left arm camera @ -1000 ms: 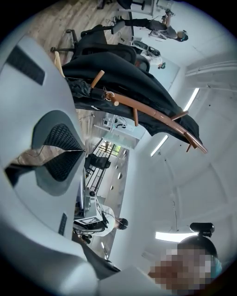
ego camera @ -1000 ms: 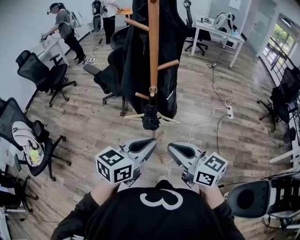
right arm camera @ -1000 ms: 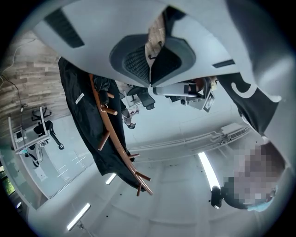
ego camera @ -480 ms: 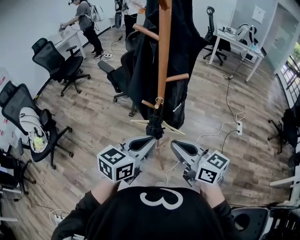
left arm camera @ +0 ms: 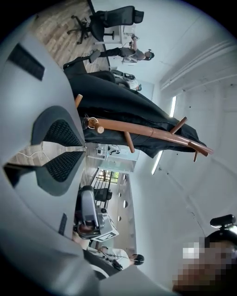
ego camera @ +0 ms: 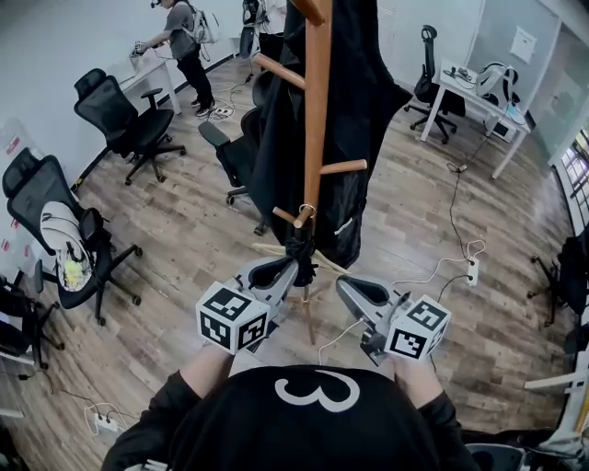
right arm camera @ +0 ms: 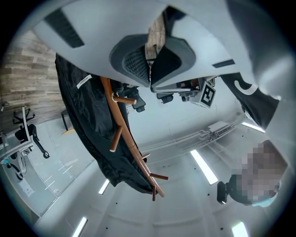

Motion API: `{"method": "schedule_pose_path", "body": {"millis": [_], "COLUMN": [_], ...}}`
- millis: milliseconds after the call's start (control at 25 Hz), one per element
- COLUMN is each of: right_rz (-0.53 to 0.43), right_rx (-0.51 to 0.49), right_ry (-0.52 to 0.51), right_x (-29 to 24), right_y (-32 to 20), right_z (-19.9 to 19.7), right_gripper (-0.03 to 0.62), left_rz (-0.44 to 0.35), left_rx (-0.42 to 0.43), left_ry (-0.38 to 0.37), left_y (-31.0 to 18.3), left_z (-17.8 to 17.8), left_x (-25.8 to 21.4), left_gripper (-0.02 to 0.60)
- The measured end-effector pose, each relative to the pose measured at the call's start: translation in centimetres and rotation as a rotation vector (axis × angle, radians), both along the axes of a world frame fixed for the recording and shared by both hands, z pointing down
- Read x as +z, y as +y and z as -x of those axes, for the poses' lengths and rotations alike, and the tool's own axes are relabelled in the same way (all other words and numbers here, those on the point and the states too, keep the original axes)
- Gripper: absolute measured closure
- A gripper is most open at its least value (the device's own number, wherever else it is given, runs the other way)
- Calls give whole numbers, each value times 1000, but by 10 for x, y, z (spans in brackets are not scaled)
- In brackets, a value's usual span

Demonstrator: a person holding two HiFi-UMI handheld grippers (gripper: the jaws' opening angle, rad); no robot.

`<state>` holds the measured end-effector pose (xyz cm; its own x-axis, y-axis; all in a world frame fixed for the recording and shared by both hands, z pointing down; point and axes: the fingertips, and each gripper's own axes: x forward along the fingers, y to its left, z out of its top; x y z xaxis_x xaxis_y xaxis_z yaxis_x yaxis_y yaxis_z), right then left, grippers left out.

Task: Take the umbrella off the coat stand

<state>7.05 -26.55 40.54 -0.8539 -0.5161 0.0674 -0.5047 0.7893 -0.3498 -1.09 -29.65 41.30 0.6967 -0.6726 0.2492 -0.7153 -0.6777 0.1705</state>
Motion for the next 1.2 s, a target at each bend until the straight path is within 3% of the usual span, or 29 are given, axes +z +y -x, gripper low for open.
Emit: {"method": "schedule_pose_path", "body": {"millis": [280,440,680,1200], "right_rz": [-3,4,18,80], "right_rx": [-18,-14,8,51], "right_ry": [8,6,18,43], "right_x": [3,8,15,39], "right_y": [-13,-20,-33,-54], "right_z": [-10,-12,-22,-38], "right_gripper": [566,566,566,566], "left_rz": [-60,-86,-92,-59], "left_rx": [-68,-79,-67,-89], "left_ry": [-43,-99,-140,-153], "left_y": [-25,-38,-60,-99], "left_z": [-2,-1,-7,-15], "left_x": [5,13,30,67], "left_gripper": [535,491,420,377]}}
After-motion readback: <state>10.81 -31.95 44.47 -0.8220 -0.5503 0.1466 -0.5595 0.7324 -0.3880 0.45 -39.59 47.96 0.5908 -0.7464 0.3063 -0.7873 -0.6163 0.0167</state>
